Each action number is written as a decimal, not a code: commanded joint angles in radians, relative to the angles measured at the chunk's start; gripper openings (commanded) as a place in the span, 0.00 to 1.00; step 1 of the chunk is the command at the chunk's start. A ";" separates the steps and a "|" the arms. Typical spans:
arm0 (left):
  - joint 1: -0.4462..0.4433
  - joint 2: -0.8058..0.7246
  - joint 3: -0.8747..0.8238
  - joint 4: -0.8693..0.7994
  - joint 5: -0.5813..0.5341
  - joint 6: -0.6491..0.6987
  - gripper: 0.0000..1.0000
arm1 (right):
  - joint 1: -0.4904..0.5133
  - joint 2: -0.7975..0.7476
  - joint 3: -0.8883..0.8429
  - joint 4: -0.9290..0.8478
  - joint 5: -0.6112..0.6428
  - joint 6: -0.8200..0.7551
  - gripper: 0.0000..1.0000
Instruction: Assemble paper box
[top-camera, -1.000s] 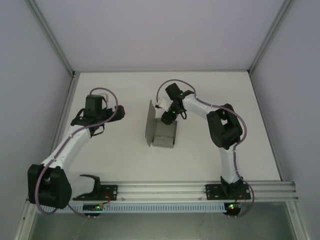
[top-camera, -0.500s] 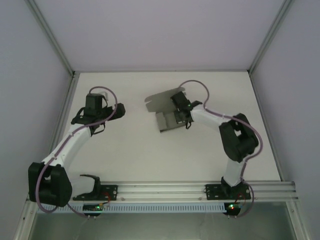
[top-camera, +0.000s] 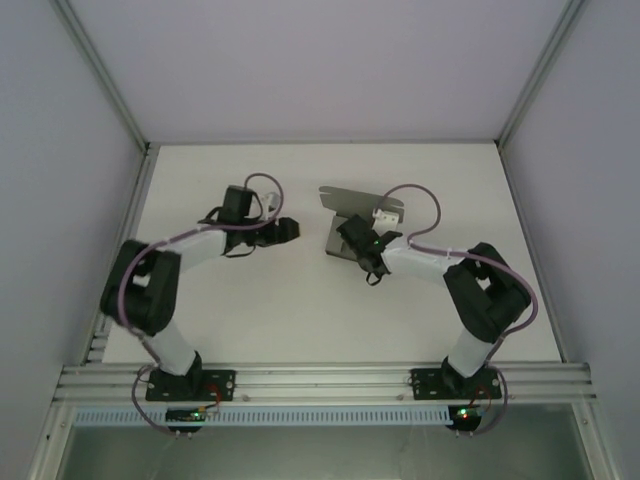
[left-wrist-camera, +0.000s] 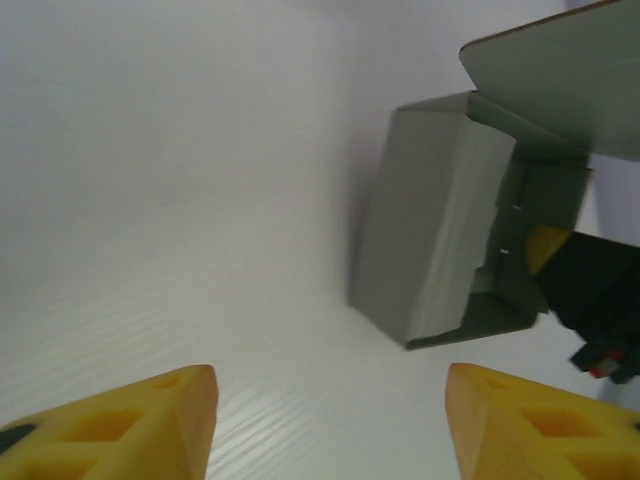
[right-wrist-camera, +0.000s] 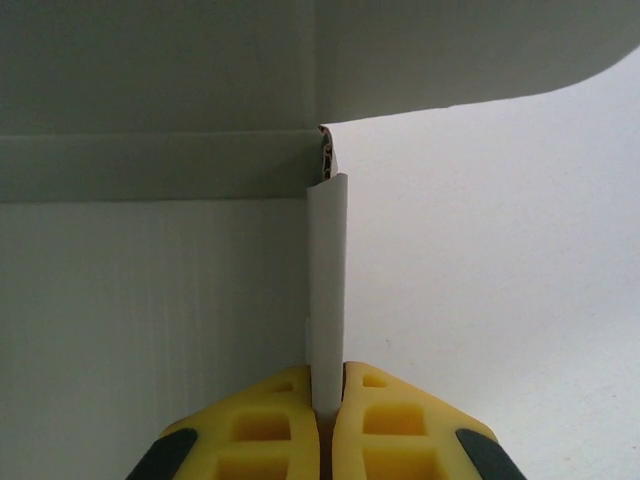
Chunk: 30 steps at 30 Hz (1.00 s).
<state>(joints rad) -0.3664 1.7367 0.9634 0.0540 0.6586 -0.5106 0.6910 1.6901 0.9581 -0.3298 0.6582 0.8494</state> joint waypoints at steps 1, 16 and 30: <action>-0.039 0.078 0.080 0.177 0.202 -0.066 0.58 | 0.005 -0.032 -0.043 0.094 0.010 0.007 0.00; -0.146 0.239 0.278 -0.053 -0.015 0.069 0.40 | 0.014 -0.038 -0.094 0.216 -0.031 -0.059 0.00; -0.215 0.291 0.337 -0.210 -0.238 0.102 0.31 | 0.020 -0.044 -0.113 0.248 -0.039 -0.069 0.00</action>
<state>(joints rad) -0.5488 1.9728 1.2716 -0.0555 0.4850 -0.4488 0.6994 1.6669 0.8520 -0.1192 0.6216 0.7929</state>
